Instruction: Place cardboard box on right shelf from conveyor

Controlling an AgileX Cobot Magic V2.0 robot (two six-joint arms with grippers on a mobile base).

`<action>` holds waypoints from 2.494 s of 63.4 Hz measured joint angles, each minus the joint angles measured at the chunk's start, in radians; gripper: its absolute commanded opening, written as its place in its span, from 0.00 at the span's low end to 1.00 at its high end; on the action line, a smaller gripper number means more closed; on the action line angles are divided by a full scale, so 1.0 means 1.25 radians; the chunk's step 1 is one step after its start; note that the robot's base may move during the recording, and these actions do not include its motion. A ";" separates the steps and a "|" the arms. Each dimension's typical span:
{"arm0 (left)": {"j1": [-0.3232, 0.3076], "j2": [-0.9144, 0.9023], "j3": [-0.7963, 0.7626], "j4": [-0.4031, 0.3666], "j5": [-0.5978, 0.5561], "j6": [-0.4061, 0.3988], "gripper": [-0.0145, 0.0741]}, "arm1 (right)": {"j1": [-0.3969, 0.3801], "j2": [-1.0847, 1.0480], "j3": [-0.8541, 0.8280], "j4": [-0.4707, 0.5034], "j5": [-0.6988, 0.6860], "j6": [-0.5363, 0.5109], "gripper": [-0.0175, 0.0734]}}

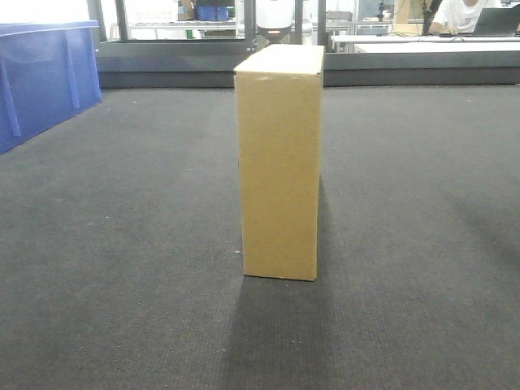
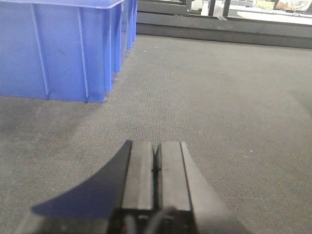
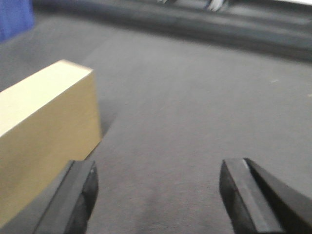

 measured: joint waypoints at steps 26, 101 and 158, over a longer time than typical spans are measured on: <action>0.000 0.000 0.000 0.000 0.000 0.000 0.03 | 0.247 0.452 -0.535 -0.088 0.397 0.344 0.89; 0.000 0.000 0.000 0.000 0.000 0.000 0.03 | 0.373 0.828 -0.897 -0.283 0.702 0.810 0.89; 0.000 0.000 0.000 0.000 0.000 0.000 0.03 | 0.342 0.875 -0.821 -0.237 0.635 0.770 0.41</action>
